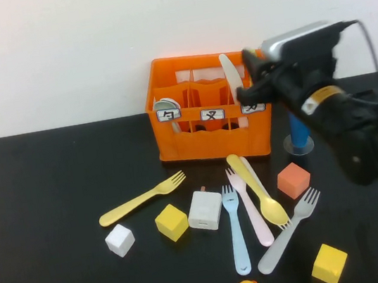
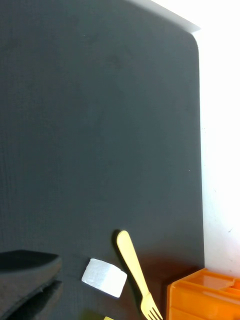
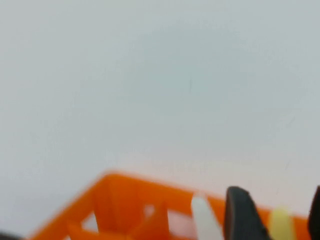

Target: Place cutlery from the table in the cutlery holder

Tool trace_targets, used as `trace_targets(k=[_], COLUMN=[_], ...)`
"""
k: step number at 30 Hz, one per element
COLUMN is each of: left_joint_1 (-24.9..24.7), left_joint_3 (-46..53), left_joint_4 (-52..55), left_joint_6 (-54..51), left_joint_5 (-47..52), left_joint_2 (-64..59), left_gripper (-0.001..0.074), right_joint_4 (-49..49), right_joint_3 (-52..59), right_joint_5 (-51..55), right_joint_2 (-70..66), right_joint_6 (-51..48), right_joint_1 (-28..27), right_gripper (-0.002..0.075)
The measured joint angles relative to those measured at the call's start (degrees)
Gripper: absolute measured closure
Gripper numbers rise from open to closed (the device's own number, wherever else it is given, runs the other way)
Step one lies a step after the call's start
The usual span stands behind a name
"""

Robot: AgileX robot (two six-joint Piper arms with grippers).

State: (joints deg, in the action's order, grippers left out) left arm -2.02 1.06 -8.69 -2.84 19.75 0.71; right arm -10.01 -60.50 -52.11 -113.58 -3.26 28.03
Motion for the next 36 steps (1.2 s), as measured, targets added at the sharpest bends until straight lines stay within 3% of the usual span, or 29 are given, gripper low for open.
trace_targets(k=[5,9,13,17,26,36], left_joint_1=[0.0,0.0,0.0,0.0,0.0,0.0], left_joint_3=[0.0,0.0,0.0,0.0,0.0,0.0], left_joint_4=[0.0,0.0,0.0,0.0,0.0,0.0], left_joint_6=[0.34,0.25,0.25,0.25,0.25,0.25], left_joint_5=[0.0,0.0,0.0,0.0,0.0,0.0], left_joint_2=[0.0,0.0,0.0,0.0,0.0,0.0], left_gripper=[0.0736,0.0736,0.0736,0.0736,0.0736,0.0736], right_joint_4=[0.98,3.62,14.87,28.35,43.31,45.3], right_joint_3=[9.63,19.1,26.61,28.37,29.31,38.02], right_joint_5=[-4.38,-6.42,-5.0,7.04,37.43,54.94], right_joint_2=[10.57,22.33,33.71,44.55,66.67,89.11], right_joint_6=[2.22,2.6,2.84,5.08,8.24,14.05], right_joint_1=[0.0,0.0,0.0,0.0,0.0,0.0], right_gripper=[0.052,0.0645,0.0711,0.0724,0.0727,0.0727])
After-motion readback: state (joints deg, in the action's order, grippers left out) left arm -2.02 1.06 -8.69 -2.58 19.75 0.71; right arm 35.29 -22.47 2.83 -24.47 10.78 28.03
